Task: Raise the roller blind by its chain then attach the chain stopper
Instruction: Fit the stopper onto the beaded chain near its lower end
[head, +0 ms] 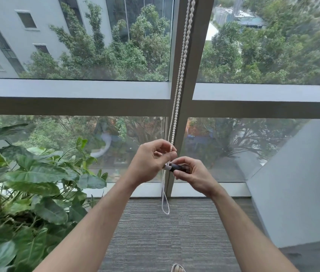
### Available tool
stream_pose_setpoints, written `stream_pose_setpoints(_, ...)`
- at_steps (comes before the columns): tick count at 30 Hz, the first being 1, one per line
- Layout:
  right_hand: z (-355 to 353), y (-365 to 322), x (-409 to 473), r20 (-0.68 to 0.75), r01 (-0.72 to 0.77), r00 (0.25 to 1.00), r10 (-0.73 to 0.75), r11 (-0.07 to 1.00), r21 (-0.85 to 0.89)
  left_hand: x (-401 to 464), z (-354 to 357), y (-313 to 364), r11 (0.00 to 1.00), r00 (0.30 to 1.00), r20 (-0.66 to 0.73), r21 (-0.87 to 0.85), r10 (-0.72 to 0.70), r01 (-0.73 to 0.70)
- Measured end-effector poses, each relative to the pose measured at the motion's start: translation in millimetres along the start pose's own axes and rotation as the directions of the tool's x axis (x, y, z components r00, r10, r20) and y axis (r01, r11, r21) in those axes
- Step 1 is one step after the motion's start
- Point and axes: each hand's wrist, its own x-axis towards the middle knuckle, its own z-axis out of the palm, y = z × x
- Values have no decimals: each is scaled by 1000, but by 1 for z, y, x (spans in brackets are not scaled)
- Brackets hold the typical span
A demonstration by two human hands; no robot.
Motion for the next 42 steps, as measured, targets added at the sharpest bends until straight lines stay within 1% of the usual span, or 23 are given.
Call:
stream_pose_setpoints(4, 7, 30, -3, -16, -40, 999, 37, 980, -194, -6, 0, -12, 999, 998, -58, 39, -4, 6)
stream_pose_setpoints(8, 16, 62, -6, -16, -92, 996, 91, 945, -315, -15, -2, -24, 998, 999, -16, 55, -30, 31)
stream_pose_setpoints(14, 37, 100, -3, -54, -156, 988, 146, 910, -384, -22, -2, -50, 993, 996, 31, 85, -87, 84)
stream_pose_setpoints(17, 45, 122, 1, -82, -204, 979, 187, 873, -443, -21, 2, -61, 989, 994, 39, 110, -100, 95)
stream_pose_setpoints(23, 50, 161, 8, -59, -251, 963, 263, 791, -559, -17, 18, -85, 986, 993, 61, 140, -103, 94)
stream_pose_setpoints(28, 47, 205, 14, -81, -298, 945, 317, 732, -612, -16, 39, -118, 976, 981, 108, 164, -162, 143)
stream_pose_setpoints(32, 42, 245, 19, -92, -318, 937, 338, 709, -630, -13, 58, -147, 970, 976, 98, 163, -197, 179)
stream_pose_setpoints(38, 40, 311, 33, -98, -359, 919, 381, 710, -606, -13, 83, -191, 955, 966, 80, 187, -246, 228)
stream_pose_setpoints(42, 39, 358, 42, -137, -410, 894, 427, 655, -634, -11, 101, -221, 953, 962, 80, 183, -261, 243)
